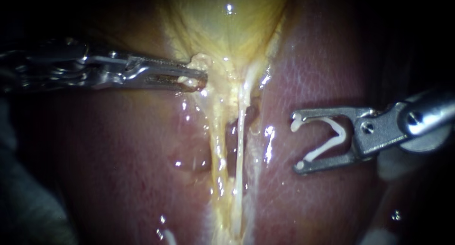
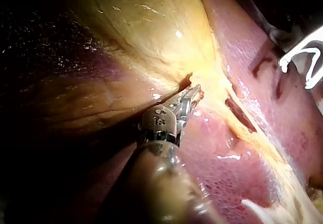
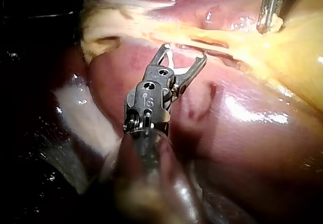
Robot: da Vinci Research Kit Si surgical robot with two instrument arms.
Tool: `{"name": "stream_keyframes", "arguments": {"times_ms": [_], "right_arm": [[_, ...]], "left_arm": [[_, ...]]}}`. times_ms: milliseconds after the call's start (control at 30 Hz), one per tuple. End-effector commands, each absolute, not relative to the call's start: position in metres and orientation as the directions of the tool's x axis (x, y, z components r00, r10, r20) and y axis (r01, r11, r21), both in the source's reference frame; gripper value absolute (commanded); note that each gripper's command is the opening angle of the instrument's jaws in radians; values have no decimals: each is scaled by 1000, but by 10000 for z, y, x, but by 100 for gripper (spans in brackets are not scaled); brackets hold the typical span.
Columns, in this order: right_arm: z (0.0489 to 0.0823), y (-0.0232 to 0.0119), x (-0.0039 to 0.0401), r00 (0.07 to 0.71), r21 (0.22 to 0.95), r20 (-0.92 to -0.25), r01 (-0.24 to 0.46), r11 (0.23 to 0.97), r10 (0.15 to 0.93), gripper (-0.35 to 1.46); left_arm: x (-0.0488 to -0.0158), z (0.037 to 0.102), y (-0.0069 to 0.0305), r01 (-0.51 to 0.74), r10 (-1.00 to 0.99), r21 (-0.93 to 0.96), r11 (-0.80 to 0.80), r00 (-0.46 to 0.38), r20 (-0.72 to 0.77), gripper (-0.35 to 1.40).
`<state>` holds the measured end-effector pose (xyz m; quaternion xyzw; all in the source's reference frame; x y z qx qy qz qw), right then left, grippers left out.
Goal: Grabbing gallbladder
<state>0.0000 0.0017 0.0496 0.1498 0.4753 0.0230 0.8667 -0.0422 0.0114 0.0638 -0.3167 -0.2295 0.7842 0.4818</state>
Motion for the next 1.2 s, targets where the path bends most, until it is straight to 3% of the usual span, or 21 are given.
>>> {"name": "stream_keyframes", "arguments": {"times_ms": [33,600,1200], "right_arm": [[496,18,0,547,281,-817,102,954,182,50],[497,18,0,547,281,-817,102,954,182,50],[497,18,0,547,281,-817,102,954,182,50]], "left_arm": [[-422,634,114,-608,901,-667,-430,-335,-276,-35],[-382,549,145,-629,915,-664,-404,-281,-290,-35],[-376,541,151,-637,919,-663,-394,-266,-291,-35]]}}
